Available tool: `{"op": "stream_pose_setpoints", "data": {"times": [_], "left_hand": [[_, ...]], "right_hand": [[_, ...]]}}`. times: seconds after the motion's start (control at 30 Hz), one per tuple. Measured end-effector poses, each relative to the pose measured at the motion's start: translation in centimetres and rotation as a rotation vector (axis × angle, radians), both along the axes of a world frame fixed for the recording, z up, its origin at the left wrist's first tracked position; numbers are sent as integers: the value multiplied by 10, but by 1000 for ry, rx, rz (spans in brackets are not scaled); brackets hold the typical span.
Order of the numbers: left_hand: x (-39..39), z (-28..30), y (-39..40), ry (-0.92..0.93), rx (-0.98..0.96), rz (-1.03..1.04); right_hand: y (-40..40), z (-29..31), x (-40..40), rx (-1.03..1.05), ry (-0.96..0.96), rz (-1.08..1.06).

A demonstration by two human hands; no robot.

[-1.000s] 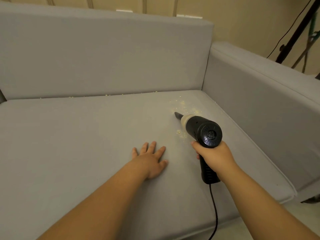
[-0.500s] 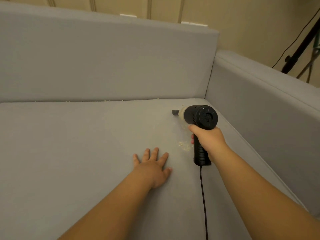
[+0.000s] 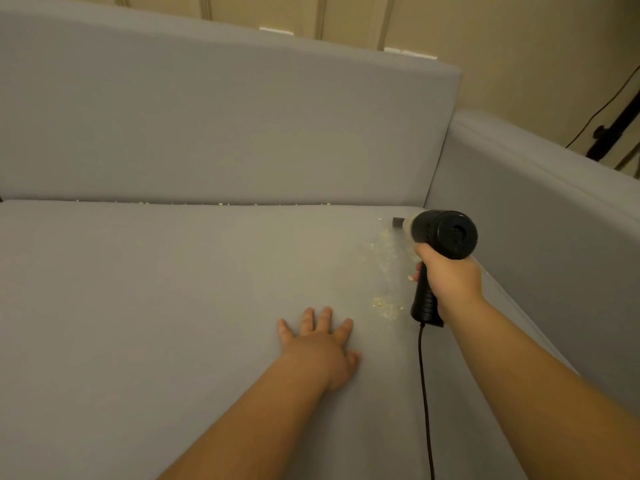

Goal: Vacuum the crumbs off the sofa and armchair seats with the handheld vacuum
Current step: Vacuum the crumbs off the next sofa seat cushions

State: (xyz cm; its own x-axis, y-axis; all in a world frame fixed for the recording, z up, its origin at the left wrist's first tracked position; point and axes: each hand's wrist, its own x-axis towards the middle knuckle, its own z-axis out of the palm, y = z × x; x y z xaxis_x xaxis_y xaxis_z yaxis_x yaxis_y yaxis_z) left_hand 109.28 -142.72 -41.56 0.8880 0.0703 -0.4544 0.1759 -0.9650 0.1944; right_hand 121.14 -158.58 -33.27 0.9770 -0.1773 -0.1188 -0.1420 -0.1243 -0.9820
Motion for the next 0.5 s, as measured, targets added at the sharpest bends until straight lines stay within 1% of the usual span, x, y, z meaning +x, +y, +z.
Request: {"op": "stream_pose_setpoints", "data": {"times": [0.23, 0.5], "left_hand": [[1, 1, 1, -1, 0, -1], [1, 1, 0, 4, -2, 6]], "right_hand": [[-7, 6, 21, -16, 77, 87], [-4, 2, 32, 64, 111, 101]]}}
